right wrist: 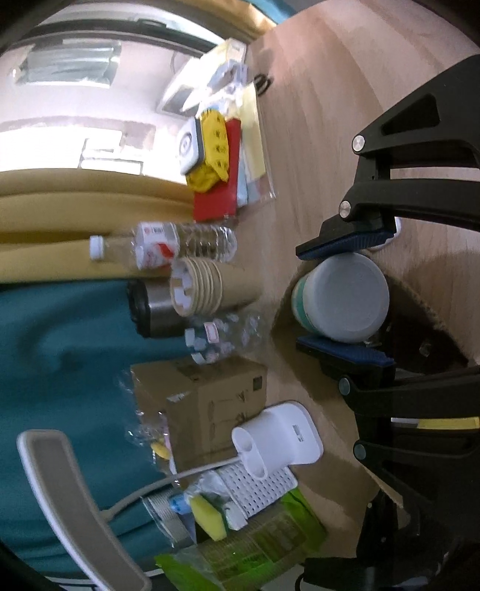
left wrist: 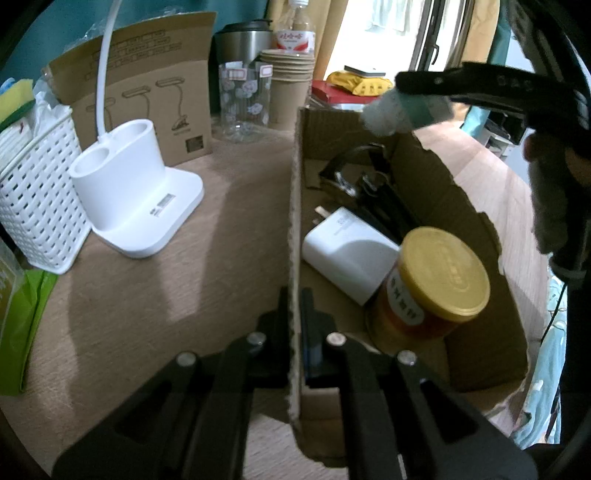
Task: Organize rigid objects
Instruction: 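Lift the pill bottle and lower it upright into the box, then open the right gripper to release the pill bottle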
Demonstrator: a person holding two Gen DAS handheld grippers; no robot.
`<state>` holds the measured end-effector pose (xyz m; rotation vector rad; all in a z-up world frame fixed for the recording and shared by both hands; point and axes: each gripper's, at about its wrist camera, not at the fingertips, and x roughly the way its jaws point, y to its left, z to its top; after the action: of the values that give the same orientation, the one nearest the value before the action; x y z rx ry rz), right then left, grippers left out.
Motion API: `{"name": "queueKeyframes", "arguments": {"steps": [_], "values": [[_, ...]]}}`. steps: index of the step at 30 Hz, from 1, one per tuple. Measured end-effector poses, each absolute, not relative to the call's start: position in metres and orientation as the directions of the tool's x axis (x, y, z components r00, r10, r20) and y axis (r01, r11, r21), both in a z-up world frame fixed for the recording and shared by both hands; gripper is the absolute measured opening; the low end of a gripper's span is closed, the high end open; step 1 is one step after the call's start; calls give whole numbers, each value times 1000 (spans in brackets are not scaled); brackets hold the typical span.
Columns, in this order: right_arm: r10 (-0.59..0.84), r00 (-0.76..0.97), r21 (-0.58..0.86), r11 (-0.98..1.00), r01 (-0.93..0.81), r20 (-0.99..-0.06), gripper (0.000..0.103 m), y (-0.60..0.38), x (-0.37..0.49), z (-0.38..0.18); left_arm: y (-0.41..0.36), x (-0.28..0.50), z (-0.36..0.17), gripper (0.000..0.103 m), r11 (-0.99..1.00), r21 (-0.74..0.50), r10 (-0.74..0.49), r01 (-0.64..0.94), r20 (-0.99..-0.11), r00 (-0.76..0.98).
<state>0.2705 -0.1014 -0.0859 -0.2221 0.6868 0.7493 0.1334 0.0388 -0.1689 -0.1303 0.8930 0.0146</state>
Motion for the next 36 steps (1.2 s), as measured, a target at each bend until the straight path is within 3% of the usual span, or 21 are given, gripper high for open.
{"name": "queueKeyframes", "arguments": {"steps": [16,26,36], "values": [[527,490,72,728,-682,-695,45,-92,297,-115,38,133,-169,4,991,-118,-51,-66,-777,628],[458,554,-33,750,-661,-695,49,-91,291,-113,39,133,-169,4,991,-119,-51,-66,-777,628],[458,575,61,814,-578,-678,53,-128,300,-105,43,134,-170,4,990,-127,-58,-66,-776,628]]}}
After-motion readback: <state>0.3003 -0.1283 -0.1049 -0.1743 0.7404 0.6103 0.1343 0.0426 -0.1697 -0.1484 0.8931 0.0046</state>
